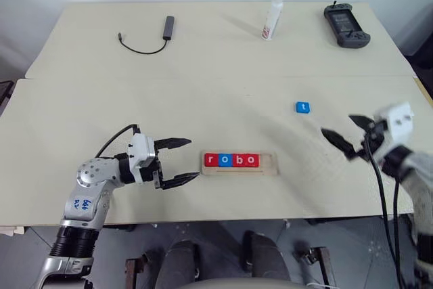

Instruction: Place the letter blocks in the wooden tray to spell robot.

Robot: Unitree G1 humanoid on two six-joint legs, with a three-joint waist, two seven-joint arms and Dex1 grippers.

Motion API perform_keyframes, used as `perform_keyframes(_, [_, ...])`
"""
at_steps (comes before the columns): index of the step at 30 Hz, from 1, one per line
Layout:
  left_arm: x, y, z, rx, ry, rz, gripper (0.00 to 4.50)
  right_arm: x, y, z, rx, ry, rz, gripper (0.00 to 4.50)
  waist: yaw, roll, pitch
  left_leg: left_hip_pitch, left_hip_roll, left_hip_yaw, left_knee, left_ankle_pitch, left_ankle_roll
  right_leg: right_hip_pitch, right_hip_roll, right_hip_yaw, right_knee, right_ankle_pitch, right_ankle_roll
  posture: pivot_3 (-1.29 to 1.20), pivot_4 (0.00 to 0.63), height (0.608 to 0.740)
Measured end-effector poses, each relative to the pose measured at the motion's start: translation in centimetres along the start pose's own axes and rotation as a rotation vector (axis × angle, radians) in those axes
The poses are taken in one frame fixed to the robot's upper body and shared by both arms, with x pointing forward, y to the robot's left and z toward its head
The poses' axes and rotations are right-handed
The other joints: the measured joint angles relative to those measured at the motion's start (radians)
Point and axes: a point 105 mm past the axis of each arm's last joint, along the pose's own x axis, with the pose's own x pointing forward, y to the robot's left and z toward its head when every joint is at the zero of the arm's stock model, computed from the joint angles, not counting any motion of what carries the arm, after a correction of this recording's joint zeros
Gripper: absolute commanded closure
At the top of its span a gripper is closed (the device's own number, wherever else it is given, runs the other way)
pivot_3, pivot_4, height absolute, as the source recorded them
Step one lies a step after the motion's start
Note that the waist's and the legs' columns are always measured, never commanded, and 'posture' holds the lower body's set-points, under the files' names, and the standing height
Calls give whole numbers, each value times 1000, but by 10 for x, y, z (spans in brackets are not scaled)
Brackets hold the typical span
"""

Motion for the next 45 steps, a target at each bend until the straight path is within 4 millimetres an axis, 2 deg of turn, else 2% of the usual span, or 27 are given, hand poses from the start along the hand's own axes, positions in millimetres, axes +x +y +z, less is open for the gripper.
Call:
perform_keyframes(5, [4, 1, 1, 1, -14, 24, 0, 50, -5, 1, 86, 163, -41, 26, -2, 0, 0, -2, -1, 0, 0, 0, 0, -1, 0, -1, -1, 0, 0, 0, 150, 740])
perform_keyframes(7, [3, -1, 0, -2, -13, 31, 0, 62, -7, 0, 97, 200, -69, 26, -1, 0, 0, -2, -1, -1, -1, 0, 0, -1, 0, -2, -1, 0, 0, 0, 150, 740])
perform_keyframes(11, [3, -3, 1, 2, -16, 46, 0, 80, -7, -15, 138, 258, -130, 26, -3, 0, 0, -3, -1, -1, -2, 0, 0, -1, 0, -2, -2, 0, 0, 0, 150, 740])
perform_keyframes(14, [3, -3, 1, 2, -16, 58, 0, 88, -4, -14, 153, 246, -144, 644, -9, 0, 0, -2, -1, -1, -1, 0, 0, -1, 0, -2, -1, 0, 0, 0, 150, 740])
perform_keyframes(19, [3, -4, 4, 12, -20, 65, 0, 93, 4, -12, 173, 216, -159, 2397, -18, 0, 0, -2, 0, -1, -1, 0, -1, 0, 0, -2, -1, 0, 0, 0, 150, 740])
perform_keyframes(20, [3, -4, 4, 12, -20, 65, 0, 92, 5, -12, 175, 211, -160, 2636, -18, 0, 0, -2, 0, -1, -1, 0, -1, -1, 0, -2, -1, 0, 0, 0, 150, 740])
perform_keyframes(21, [3, -4, 4, 12, -20, 65, 0, 92, 5, -13, 177, 207, -162, 2636, -19, 0, 0, -2, 0, -1, -1, 0, -1, -1, 0, -2, -1, 0, 0, 0, 150, 740])
perform_keyframes(25, [8, -6, 4, 8, -31, 49, 0, 82, 6, -16, 183, 195, -175, 2636, -18, 0, 0, -3, 0, -1, -1, 0, -1, -1, 0, -2, -1, 0, 0, 0, 150, 740])
perform_keyframes(30, [21, -2, 10, 29, -71, 18, 0, 47, 17, -19, 200, 181, -186, 2636, -2, 1, 0, -3, 0, -1, -1, 0, -1, -1, 0, -2, -1, 0, 0, 0, 150, 740])
perform_keyframes(34, [23, 4, 10, 33, -80, 13, 0, 9, 39, -27, 203, 185, -194, 2636, 3, 1, 0, -3, -1, -1, -1, 0, -1, -1, 0, -2, -2, 0, 0, 0, 150, 740])
perform_keyframes(36, [25, 5, 9, 31, -81, -5, 0, -10, 55, -37, 217, 196, -201, 2636, 4, 1, 0, -3, -1, -1, -2, 0, -1, -1, 0, -2, -2, 0, 0, 0, 150, 740])
perform_keyframes(41, [30, 9, 8, 40, -81, -33, 0, -28, 88, -60, 283, 230, -190, 2636, -1, 1, -1, -2, -1, 0, -1, 0, -1, -1, 0, -1, -1, 0, 0, 0, 150, 740])
perform_keyframes(44, [32, 11, 9, 44, -84, -41, 0, -29, 93, -59, 303, 216, -199, 2009, -3, 1, -1, -1, -1, 0, -1, 0, -1, -1, 0, 0, -1, 0, 0, 0, 150, 740])
perform_keyframes(45, [32, 11, 9, 43, -83, -43, 0, -28, 95, -59, 321, 207, -195, 1670, -2, 1, -1, -1, -1, 0, -2, 0, -1, -1, 0, -1, -1, 0, 0, 0, 150, 740])
